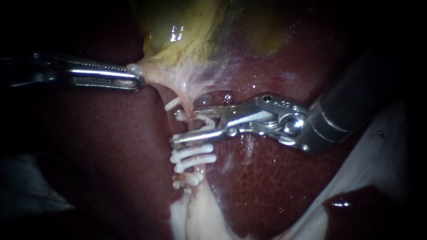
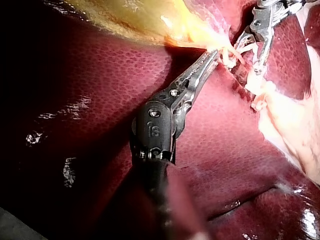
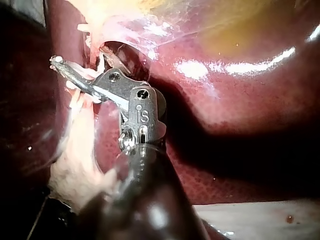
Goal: Clipping third clip right tube
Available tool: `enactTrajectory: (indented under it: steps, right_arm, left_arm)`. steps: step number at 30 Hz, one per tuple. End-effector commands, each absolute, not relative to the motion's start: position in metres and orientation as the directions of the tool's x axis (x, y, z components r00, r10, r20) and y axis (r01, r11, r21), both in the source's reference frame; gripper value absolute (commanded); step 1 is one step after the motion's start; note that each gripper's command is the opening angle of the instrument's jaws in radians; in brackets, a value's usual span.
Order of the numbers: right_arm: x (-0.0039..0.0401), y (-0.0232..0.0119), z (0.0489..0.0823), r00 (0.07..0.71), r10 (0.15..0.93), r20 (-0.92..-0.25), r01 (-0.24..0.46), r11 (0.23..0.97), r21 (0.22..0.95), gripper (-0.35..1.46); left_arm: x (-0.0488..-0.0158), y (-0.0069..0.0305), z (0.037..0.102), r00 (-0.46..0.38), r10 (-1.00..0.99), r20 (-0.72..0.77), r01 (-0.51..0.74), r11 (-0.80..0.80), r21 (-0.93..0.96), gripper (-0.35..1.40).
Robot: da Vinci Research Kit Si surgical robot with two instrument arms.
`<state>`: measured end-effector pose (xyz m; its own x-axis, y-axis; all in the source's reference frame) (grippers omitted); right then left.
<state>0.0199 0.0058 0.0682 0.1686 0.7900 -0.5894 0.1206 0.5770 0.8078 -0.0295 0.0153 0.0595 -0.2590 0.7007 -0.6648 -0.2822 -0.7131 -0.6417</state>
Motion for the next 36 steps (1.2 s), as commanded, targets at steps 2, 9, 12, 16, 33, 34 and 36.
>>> enactTrajectory:
  steps: [2,9,12,16,33,34,36]
  right_arm:
    - [0.0198,0.0062,0.0675,0.151,0.795,-0.587,0.132,0.572,0.81,0.5]
    - [0.0198,0.0065,0.0654,0.13,0.803,-0.582,0.17,0.56,0.811,0.48]
    - [0.0197,0.0064,0.0651,0.134,0.801,-0.583,0.183,0.559,0.809,0.43]
    - [0.0192,0.0063,0.0649,0.141,0.799,-0.585,0.204,0.555,0.807,0.17]
    - [0.0186,0.0062,0.0644,0.169,0.827,-0.536,0.19,0.506,0.841,-0.35]
    - [0.0186,0.0062,0.0644,0.169,0.827,-0.536,0.19,0.506,0.841,-0.35]
    - [0.0186,0.0062,0.0644,0.169,0.827,-0.536,0.191,0.506,0.841,-0.35]
  left_arm:
    - [-0.0294,0.0153,0.0595,-0.259,0.701,-0.665,-0.283,-0.713,-0.642,-0.35]
    - [-0.0295,0.0153,0.0595,-0.259,0.701,-0.665,-0.283,-0.713,-0.642,-0.35]
    - [-0.0295,0.0154,0.0595,-0.259,0.701,-0.665,-0.283,-0.713,-0.642,-0.35]
    - [-0.0295,0.0154,0.0595,-0.259,0.701,-0.665,-0.283,-0.713,-0.642,-0.35]
    - [-0.0296,0.0154,0.0595,-0.259,0.701,-0.664,-0.283,-0.713,-0.642,-0.35]
    - [-0.0296,0.0154,0.0595,-0.259,0.701,-0.664,-0.283,-0.713,-0.642,-0.35]
    - [-0.0296,0.0154,0.0595,-0.259,0.701,-0.664,-0.283,-0.713,-0.642,-0.35]
